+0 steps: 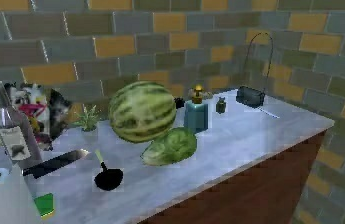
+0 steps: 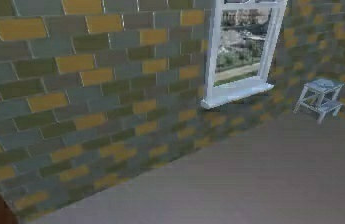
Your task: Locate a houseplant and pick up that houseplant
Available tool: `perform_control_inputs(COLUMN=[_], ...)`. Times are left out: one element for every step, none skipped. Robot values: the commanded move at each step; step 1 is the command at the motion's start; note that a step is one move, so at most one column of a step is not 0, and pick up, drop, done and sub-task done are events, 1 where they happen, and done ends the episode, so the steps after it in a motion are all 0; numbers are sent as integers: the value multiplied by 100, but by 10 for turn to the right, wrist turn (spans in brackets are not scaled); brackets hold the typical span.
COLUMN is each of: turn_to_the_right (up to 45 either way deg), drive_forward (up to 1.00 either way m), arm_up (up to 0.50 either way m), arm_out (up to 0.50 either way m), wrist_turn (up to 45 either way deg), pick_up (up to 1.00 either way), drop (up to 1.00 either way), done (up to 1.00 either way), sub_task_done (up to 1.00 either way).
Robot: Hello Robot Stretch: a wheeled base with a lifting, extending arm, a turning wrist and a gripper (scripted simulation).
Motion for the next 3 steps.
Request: perform_control_inputs(turn_to_the_right=[-450,-450,-210], drive_forward=[0,0,0], arm_up=[0,0,0], arm_out=[0,0,0], wrist_turn=[0,0,0], pick_up=[0,0,0], drop=[0,0,0], done=[0,0,0], sub_task_done=[0,0,0])
